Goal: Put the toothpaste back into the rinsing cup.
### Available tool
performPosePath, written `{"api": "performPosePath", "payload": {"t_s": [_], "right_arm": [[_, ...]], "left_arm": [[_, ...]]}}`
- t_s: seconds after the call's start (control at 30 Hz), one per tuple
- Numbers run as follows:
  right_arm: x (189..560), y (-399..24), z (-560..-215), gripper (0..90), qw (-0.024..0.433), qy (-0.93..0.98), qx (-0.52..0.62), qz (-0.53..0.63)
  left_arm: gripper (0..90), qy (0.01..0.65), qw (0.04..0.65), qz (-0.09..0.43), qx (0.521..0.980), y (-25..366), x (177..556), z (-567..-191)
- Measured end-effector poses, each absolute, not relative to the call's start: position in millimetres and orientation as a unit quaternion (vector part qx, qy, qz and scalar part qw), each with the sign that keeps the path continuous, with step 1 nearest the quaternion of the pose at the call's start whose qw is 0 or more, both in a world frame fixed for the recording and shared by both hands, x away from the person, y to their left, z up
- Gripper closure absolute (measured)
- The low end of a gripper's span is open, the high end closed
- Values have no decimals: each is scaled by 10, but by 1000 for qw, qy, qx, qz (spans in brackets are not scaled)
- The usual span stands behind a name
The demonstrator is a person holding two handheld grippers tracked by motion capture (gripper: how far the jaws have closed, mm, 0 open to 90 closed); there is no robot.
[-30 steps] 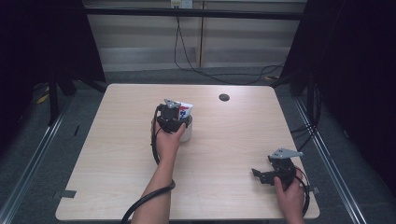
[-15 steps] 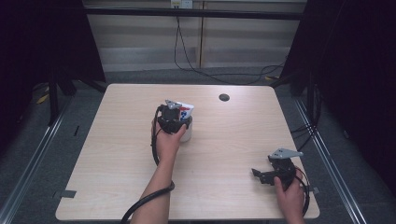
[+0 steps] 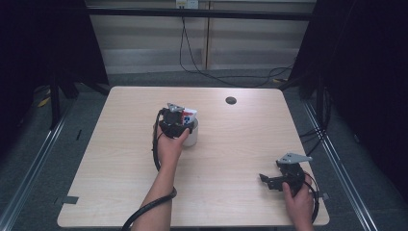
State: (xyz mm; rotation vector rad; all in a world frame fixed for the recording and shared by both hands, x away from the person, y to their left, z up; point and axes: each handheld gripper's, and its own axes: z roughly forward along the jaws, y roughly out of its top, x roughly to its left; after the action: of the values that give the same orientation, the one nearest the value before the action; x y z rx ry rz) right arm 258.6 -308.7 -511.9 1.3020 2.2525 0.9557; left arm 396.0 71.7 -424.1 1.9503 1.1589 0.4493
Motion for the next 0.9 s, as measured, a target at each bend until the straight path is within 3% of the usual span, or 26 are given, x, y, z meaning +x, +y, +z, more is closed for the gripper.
{"api": "performPosePath", "payload": {"t_s": [0.9], "right_arm": [[2586, -3085, -5119, 92, 184, 798, 463, 339]], "left_arm": [[369, 443, 410, 177, 777, 725, 3933, -4103]]}}
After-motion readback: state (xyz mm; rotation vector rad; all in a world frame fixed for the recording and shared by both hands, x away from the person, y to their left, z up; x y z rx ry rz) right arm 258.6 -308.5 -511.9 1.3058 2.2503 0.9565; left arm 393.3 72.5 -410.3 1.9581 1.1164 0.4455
